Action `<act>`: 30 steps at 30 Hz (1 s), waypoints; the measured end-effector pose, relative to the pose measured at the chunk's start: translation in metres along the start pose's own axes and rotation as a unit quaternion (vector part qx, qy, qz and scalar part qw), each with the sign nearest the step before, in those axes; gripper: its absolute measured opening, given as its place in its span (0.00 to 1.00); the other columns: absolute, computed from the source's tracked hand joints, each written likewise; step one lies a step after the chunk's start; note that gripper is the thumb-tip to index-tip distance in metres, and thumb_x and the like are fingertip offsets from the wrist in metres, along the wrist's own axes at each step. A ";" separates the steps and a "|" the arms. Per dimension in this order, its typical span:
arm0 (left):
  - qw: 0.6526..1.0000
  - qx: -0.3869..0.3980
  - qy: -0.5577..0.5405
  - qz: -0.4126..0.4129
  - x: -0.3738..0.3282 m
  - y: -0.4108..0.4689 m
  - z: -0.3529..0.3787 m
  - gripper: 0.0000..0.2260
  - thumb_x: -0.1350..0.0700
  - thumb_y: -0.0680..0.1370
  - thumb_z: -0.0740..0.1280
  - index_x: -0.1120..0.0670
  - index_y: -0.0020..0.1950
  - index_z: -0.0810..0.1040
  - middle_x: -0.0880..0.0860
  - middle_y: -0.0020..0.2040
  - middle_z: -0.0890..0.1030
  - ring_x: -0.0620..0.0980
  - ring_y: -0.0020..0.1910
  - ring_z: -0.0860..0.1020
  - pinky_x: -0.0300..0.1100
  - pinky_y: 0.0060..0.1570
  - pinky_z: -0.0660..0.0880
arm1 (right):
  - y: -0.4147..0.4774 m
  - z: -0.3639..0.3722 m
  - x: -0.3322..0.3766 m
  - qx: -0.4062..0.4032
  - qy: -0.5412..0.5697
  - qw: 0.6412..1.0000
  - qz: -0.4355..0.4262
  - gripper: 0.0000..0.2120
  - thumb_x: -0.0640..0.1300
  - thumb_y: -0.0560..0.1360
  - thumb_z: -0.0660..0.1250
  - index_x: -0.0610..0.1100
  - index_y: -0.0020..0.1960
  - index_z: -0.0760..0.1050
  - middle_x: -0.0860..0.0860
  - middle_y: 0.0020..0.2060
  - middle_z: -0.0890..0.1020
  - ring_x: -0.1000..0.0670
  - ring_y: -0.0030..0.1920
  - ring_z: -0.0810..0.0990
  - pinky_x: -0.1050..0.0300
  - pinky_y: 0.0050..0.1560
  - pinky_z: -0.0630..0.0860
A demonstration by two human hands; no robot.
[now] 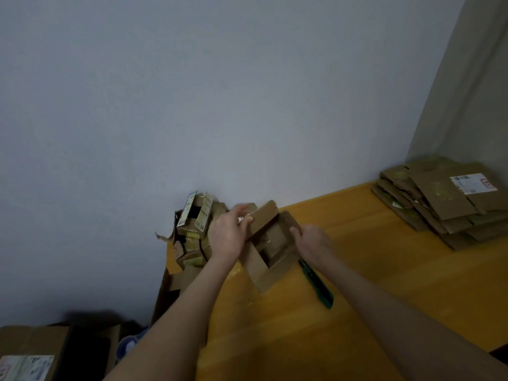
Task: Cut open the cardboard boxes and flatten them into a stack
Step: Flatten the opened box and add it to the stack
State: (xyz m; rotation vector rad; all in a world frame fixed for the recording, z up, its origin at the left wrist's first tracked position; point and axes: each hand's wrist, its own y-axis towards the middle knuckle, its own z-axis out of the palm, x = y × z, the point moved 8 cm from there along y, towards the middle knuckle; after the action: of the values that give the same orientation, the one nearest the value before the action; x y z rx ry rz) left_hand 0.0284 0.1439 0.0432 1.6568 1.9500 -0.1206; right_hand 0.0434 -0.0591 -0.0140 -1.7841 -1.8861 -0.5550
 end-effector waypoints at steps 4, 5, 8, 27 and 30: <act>0.938 0.000 -0.252 -0.237 0.052 -0.031 0.023 0.35 0.45 0.72 0.73 0.54 0.74 0.63 0.54 0.69 0.73 0.56 0.67 0.72 0.55 0.63 0.72 | -0.005 -0.007 -0.008 -0.052 0.015 0.998 0.020 0.20 0.50 0.83 0.52 0.43 0.39 0.73 0.48 0.34 0.77 0.50 0.33 0.74 0.56 0.32 0.70; 0.916 0.046 -0.305 -0.256 0.052 -0.041 0.038 0.35 0.46 0.71 0.74 0.55 0.73 0.65 0.55 0.68 0.74 0.56 0.66 0.73 0.54 0.63 0.73 | -0.006 -0.008 -0.007 -0.057 0.008 0.998 0.018 0.19 0.49 0.83 0.52 0.43 0.39 0.73 0.48 0.34 0.77 0.50 0.33 0.74 0.56 0.33 0.70; 0.892 0.114 -0.337 -0.278 0.039 -0.059 0.062 0.36 0.47 0.69 0.76 0.55 0.71 0.64 0.55 0.65 0.76 0.57 0.62 0.75 0.51 0.60 0.75 | -0.007 -0.002 0.001 -0.057 -0.009 0.998 -0.005 0.18 0.50 0.83 0.52 0.46 0.36 0.70 0.51 0.31 0.75 0.53 0.31 0.73 0.59 0.29 0.66; 0.648 0.328 -0.613 -0.312 0.042 -0.050 0.058 0.23 0.43 0.78 0.55 0.58 0.64 0.72 0.60 0.54 0.70 0.60 0.53 0.71 0.53 0.49 0.72 | -0.018 -0.001 -0.040 0.009 0.436 0.897 0.070 0.07 0.43 0.81 0.61 0.40 0.52 0.75 0.46 0.44 0.81 0.50 0.44 0.82 0.61 0.38 0.81; 0.693 0.342 -0.546 -0.323 0.042 -0.049 0.059 0.23 0.41 0.77 0.63 0.59 0.61 0.74 0.60 0.52 0.77 0.60 0.52 0.76 0.57 0.54 0.75 | -0.021 0.006 -0.038 0.039 0.450 0.890 0.058 0.10 0.45 0.79 0.62 0.40 0.55 0.76 0.47 0.45 0.81 0.49 0.46 0.81 0.61 0.39 0.81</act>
State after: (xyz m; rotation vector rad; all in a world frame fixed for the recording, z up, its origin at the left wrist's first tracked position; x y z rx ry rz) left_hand 0.0014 0.1448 -0.0395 0.6843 1.3705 -1.8251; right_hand 0.0236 -0.0874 -0.0403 -1.2242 -1.1196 -1.0203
